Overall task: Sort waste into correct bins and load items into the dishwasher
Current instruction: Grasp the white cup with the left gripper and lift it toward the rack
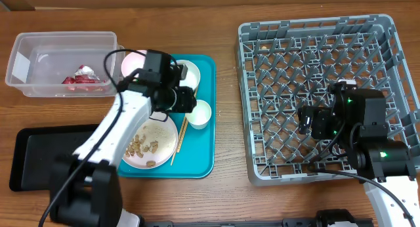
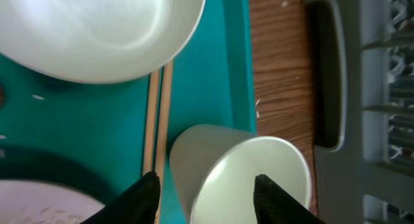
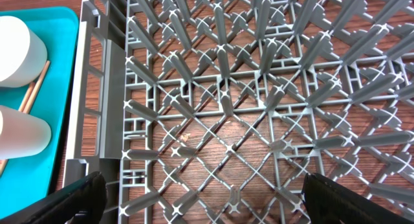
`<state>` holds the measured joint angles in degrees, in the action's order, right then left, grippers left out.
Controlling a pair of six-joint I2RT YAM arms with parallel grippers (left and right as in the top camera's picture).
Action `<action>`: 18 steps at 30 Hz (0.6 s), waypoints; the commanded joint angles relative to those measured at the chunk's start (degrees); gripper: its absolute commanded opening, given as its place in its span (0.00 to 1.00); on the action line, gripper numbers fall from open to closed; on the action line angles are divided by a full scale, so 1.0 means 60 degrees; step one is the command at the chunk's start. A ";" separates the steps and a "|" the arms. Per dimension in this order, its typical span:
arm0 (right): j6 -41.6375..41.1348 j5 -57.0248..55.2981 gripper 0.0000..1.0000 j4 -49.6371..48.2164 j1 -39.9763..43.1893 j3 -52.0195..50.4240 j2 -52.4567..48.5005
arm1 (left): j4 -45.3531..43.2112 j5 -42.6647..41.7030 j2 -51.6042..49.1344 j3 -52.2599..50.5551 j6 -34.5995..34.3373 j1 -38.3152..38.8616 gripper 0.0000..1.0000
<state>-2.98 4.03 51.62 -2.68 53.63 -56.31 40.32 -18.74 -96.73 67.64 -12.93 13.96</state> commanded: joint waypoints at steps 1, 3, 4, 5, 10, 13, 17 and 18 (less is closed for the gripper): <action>-0.0004 -0.0091 1.00 -0.0036 -0.0033 0.0262 0.0051 | 0.0029 -0.0138 -0.0645 0.0109 -0.0138 0.0175 0.40; -0.0004 -0.0091 1.00 -0.0036 -0.0033 0.0262 0.0051 | 0.0025 -0.0142 -0.0787 0.0113 -0.0142 0.0178 0.13; -0.0004 -0.0091 1.00 -0.0036 -0.0033 0.0262 0.0051 | 0.0022 -0.0138 -0.0787 0.0127 -0.0138 0.0178 0.04; -0.0004 -0.0091 1.00 -0.0036 -0.0033 0.0262 0.0051 | 0.0033 -0.0135 -0.0769 0.0175 -0.0135 0.0164 0.04; -0.0025 -0.0197 1.00 -0.0018 -0.0033 0.0262 0.0051 | 0.0579 -0.1035 -0.0237 0.1694 -0.0135 -0.0678 0.04; -0.0721 0.0036 1.00 -0.0674 -0.0033 0.0262 0.0051 | 0.0459 -0.4532 -0.0178 0.2543 -0.0135 -0.1384 0.04; 0.0004 0.2401 1.00 -0.2004 -0.0033 0.0262 -0.0153 | 0.0025 -0.8411 -0.0208 0.2612 -0.0138 -0.1537 0.04; 0.0448 0.4167 1.00 -0.2674 -0.0033 0.0262 -0.0419 | 0.0051 -0.9318 -0.0237 0.2601 -0.0135 -0.1413 0.04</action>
<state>-4.51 9.56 40.80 -2.68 53.69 -56.69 40.29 -49.06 -99.04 82.61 -13.56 3.97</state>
